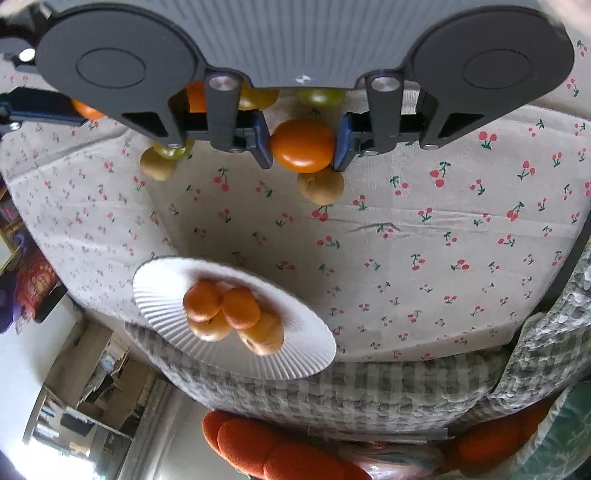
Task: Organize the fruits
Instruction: 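Grasp a small orange fruit with left tool while right tool holds its fruit, then carry both small orange fruits in both tools over the white plate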
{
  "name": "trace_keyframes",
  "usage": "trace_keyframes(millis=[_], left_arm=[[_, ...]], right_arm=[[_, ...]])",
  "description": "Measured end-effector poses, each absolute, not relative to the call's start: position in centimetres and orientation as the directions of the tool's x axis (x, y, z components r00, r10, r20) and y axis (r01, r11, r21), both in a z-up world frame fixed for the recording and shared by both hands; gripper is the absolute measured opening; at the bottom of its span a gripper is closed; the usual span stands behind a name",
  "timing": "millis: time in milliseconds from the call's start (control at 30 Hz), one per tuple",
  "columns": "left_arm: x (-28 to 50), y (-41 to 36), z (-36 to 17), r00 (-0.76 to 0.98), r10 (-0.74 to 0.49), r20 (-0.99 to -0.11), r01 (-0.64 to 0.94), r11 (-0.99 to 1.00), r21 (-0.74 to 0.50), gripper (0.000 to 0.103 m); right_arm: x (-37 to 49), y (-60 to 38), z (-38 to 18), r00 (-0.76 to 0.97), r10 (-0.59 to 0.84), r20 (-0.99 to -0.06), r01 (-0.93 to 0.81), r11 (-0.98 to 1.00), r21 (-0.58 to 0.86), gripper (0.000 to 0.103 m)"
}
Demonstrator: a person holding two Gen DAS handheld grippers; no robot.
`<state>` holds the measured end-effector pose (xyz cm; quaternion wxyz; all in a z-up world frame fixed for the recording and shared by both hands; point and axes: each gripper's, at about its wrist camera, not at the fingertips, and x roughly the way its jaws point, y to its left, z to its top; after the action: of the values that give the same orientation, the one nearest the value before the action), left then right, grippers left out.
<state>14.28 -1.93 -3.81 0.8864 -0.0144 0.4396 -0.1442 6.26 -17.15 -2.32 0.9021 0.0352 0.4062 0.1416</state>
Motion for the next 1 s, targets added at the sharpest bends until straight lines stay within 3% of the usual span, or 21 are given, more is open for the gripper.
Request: trace_keyframes(millis=[567,1000], left_arm=[[13.7,-1.1,-1.8,0.59,-0.335,-0.734,0.238,0.941,-0.239,0.03],[12.5,0.6,1.8,0.601,-0.448,-0.662,0.241,0.891,-0.384,0.03]], right_arm=[[6.2,-17.5,-2.0,0.643,0.289,-0.709,-0.22,0.957,0.191,0.028],[6.6,-19.6,-0.5,0.694,0.306,-0.651,-0.186,0.951,0.248,0.028]])
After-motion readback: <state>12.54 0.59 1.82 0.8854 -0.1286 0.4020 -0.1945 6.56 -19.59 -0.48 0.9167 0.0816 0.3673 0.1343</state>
